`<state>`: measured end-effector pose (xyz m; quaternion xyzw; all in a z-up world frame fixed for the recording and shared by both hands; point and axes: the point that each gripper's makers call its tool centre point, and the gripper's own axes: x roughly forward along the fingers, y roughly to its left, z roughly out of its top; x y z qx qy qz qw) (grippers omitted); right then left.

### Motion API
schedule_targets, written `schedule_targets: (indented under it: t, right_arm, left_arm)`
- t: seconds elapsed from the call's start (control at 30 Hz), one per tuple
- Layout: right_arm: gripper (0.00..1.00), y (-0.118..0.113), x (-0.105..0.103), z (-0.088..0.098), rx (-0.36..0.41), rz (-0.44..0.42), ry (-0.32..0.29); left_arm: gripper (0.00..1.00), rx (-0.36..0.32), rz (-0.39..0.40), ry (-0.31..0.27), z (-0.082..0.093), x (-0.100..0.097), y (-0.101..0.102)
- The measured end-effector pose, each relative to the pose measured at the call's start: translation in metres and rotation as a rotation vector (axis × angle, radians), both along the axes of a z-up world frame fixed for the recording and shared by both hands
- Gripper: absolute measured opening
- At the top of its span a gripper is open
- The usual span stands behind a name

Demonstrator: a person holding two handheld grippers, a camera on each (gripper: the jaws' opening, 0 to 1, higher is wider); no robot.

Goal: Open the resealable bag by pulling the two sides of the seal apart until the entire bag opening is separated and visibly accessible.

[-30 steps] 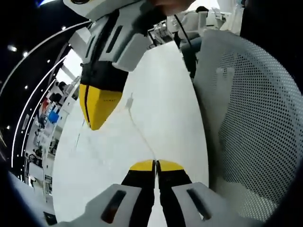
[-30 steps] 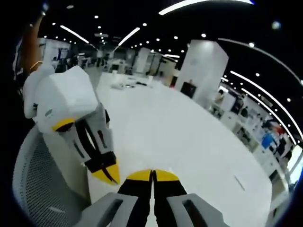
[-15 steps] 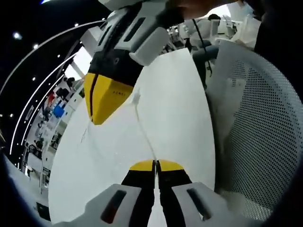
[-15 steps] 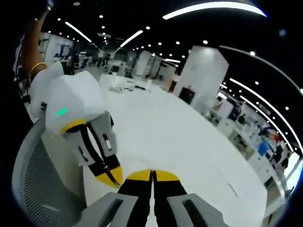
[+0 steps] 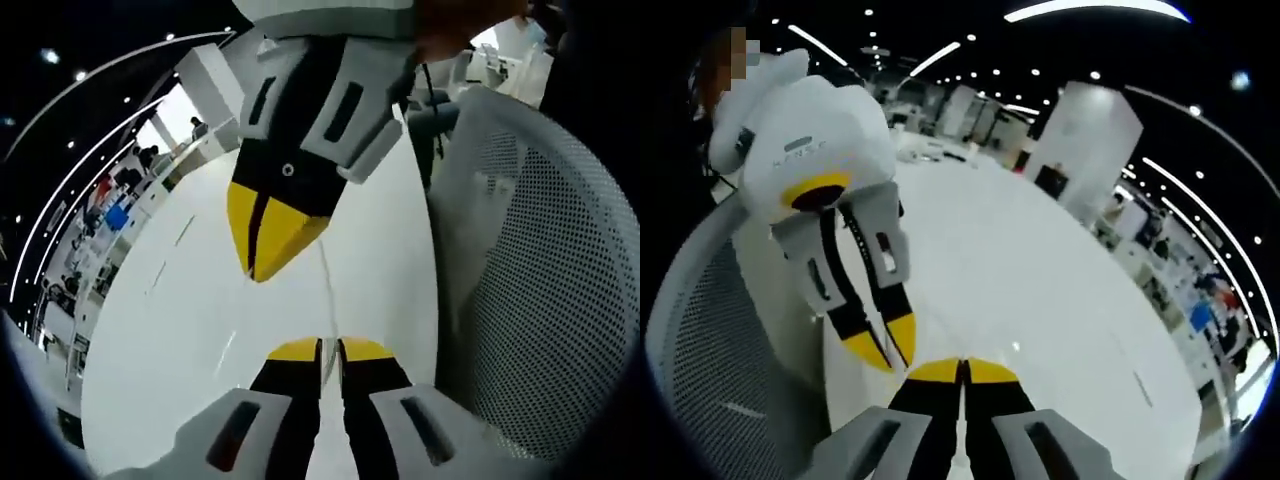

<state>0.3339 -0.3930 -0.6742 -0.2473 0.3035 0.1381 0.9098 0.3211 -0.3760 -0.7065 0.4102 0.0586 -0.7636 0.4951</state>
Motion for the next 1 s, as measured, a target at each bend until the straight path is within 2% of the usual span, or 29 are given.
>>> schedule_targets:
  t: [0.23,0.43,0.57,0.63,0.77,1.0]
  right_arm:
    - [0.00,0.001,-0.007,-0.020,0.001,-0.008,0.044]
    - [0.00,0.001,-0.010,-0.028,0.001,-0.012,0.064]
    - [0.00,-0.001,-0.011,-0.034,0.011,-0.027,0.082]
    - [0.00,-0.003,-0.014,-0.039,-0.014,-0.017,0.101]
    - [0.00,-0.007,-0.016,-0.047,-0.025,-0.010,0.117]
    - [0.00,-0.019,-0.016,-0.058,-0.011,-0.036,0.139]
  left_arm:
    - [0.17,-0.015,0.015,0.019,0.004,-0.003,0.003]
    - [0.24,-0.047,0.078,0.059,0.012,0.003,0.009]
    - [0.34,-0.053,0.109,0.080,0.014,0.008,0.017]
    - [0.38,-0.055,0.149,0.093,0.014,0.014,0.023]
    - [0.40,-0.057,0.213,0.133,0.013,0.025,0.032]
    - [0.43,-0.047,0.297,0.162,0.008,0.041,0.045]
